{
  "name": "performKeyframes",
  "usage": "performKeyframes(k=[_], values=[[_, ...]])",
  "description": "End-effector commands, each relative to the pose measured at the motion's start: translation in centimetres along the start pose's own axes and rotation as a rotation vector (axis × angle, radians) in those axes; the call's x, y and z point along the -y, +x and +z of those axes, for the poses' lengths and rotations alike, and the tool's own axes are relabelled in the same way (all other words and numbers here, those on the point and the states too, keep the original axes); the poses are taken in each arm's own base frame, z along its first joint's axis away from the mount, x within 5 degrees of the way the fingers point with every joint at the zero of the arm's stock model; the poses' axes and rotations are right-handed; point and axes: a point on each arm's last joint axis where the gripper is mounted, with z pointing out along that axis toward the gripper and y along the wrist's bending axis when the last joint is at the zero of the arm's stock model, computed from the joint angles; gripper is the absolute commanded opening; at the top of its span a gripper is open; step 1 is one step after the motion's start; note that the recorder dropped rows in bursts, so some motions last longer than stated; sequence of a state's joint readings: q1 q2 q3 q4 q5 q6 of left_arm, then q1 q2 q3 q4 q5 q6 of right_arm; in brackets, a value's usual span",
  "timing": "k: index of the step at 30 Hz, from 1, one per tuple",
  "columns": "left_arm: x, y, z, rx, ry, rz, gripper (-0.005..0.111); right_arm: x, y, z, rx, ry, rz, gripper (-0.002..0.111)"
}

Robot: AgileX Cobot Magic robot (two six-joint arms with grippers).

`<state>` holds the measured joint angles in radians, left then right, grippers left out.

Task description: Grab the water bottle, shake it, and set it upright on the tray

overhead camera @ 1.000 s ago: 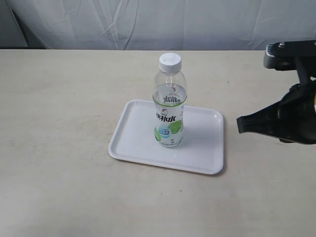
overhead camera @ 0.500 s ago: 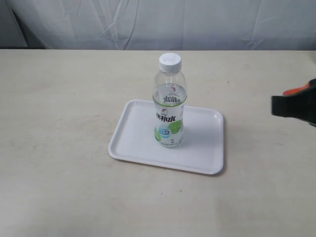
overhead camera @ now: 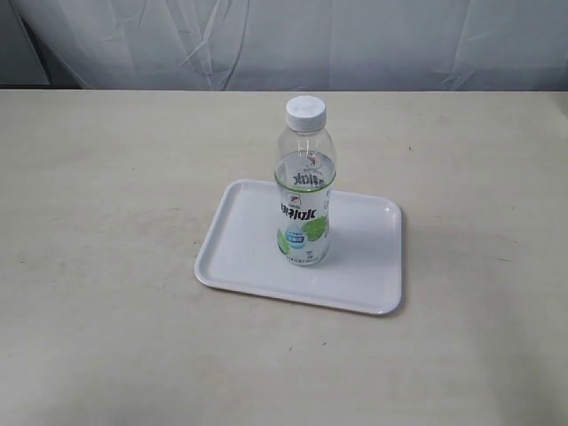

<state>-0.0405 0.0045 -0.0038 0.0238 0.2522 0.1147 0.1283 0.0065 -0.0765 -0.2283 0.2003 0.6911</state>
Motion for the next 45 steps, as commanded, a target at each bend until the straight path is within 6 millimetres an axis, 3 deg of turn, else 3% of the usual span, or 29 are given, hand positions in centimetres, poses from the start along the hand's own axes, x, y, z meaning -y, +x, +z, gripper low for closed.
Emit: performKeyframes(k=[1,6,45], values=[[0.00,-0.02,0.00,0.014,-0.002,0.001,0.000,0.84,1.15,0.38,0.079,0.032,0.075,0.001],[0.00,-0.02,0.00,0.014,-0.002,0.001,0.000,1.57,1.91,0.35,0.006,0.127,0.104,0.001],[-0.01,-0.02,0.00,0.014,-0.002,0.001,0.000,1.54,1.89,0.35,0.009,0.123,0.114,0.001]])
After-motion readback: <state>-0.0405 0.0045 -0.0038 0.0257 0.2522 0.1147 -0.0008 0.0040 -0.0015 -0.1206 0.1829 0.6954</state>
